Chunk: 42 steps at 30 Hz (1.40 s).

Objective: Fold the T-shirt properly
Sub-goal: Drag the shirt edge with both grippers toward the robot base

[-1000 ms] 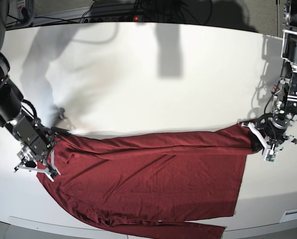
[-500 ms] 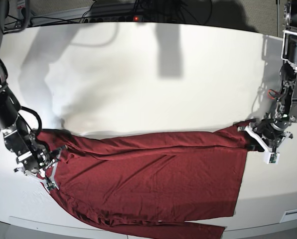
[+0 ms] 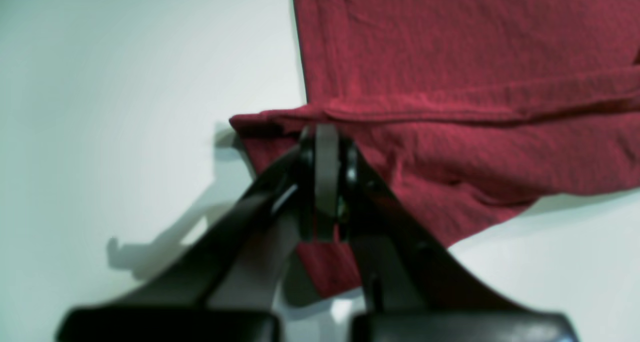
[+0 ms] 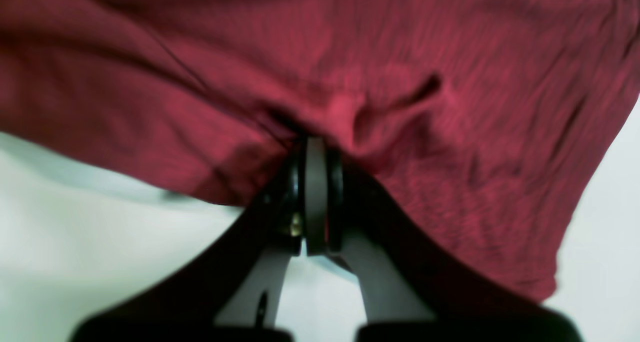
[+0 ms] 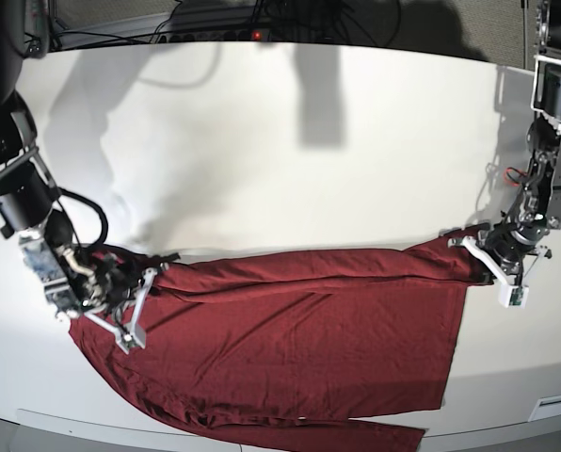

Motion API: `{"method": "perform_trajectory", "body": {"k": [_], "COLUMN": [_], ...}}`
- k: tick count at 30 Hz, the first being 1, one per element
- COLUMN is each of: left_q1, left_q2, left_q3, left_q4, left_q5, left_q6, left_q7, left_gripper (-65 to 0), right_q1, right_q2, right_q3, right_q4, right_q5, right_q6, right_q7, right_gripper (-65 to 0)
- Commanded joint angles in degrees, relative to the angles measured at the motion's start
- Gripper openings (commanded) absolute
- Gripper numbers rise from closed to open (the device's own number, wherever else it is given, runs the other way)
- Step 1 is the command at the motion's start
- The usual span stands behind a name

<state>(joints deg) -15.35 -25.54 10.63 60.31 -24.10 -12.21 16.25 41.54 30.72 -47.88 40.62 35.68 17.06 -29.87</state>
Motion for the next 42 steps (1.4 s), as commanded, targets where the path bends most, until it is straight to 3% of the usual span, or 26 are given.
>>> {"method": "perform_trajectory", "body": {"k": [1,9,12,20,25,29,36,42], "left_q1": [-0.9,-0.5,-0.5,2.4,6.7,9.6,17.9,25.1], "left_q2": [-0.7,3.1,4.8,6.4,6.6,6.6,5.8,3.5], "left_q3": [-0.4,-0.4,-0.4,-0.4,-0.5,-0.5,-0.5,-1.5], "left_q4": [1.0,0.8,0.7,0.1,-3.1,-3.0,4.4,13.3], "left_q5": [-0.4,0.7,3.9,4.5,6.1,6.1,6.1,6.2], "left_q6": [0.0,0.0,0.3,1.6,6.1,6.6,6.6,6.6], "left_q7": [-1.7,-2.4,-2.2,-2.6,-5.9,-5.5,-5.3,-5.5], "left_gripper": [-65.0,-65.0,-65.0,-65.0,-65.0,-65.0,-65.0,-65.0], "right_q1": [1.7,1.2,1.1,0.5,-5.0,-10.1,-18.7,-29.9], "right_q2": [0.6,0.4,0.4,0.4,0.4,0.7,5.4,9.5], "right_q3": [0.6,0.6,0.6,0.6,0.6,0.6,2.0,11.1], "right_q4": [-0.3,-1.8,-1.8,-1.8,-1.7,0.7,12.8,25.9], "right_q5": [-1.6,-6.0,-5.9,-7.1,-14.8,-16.2,-12.4,-11.3], "right_q6": [-1.9,-4.5,-4.6,-4.6,-4.5,-4.4,-5.4,-6.6], "right_q7": [1.9,3.3,3.1,1.0,1.3,2.7,0.2,-1.6], "right_gripper": [-65.0,-65.0,-65.0,-65.0,-65.0,-65.0,-65.0,-65.0]}}
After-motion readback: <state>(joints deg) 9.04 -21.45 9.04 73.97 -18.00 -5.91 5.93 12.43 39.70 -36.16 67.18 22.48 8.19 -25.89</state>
